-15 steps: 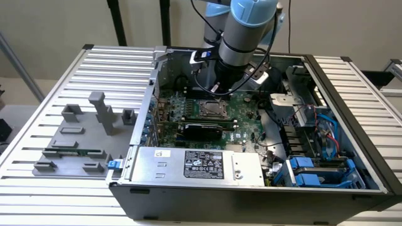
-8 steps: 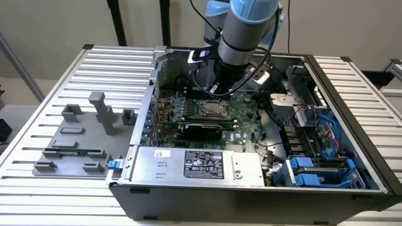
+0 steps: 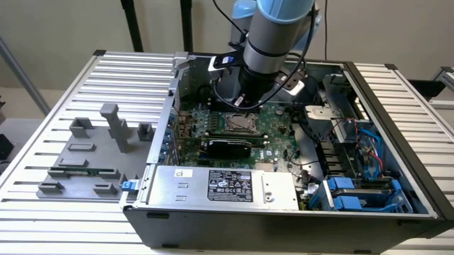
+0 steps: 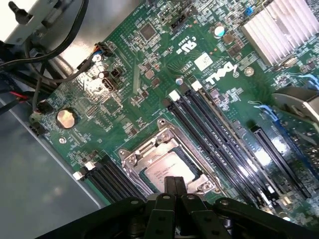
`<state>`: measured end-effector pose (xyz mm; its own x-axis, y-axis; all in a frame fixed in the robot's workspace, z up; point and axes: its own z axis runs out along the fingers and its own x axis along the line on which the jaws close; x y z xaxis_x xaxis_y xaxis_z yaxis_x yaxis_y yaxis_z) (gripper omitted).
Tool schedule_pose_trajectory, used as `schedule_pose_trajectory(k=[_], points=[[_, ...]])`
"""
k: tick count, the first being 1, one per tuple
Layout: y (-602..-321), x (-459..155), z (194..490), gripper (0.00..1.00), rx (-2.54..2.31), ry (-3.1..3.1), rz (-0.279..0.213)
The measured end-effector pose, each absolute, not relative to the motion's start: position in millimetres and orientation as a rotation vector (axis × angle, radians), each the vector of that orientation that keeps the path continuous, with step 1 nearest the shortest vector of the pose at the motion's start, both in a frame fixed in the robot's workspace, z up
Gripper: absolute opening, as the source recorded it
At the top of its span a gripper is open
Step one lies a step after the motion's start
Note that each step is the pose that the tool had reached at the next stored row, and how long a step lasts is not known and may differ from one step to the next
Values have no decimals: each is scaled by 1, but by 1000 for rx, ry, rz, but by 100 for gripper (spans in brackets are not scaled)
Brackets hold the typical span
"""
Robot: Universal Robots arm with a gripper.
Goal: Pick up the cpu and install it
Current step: 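Install the second cpu locking lever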
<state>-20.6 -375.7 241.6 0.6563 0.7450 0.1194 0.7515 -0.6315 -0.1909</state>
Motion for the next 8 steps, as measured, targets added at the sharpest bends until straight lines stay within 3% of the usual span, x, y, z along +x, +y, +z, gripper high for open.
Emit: schedule_pose_trajectory(k=[8], points=[[-388, -29, 249, 11, -2663, -1222, -41]])
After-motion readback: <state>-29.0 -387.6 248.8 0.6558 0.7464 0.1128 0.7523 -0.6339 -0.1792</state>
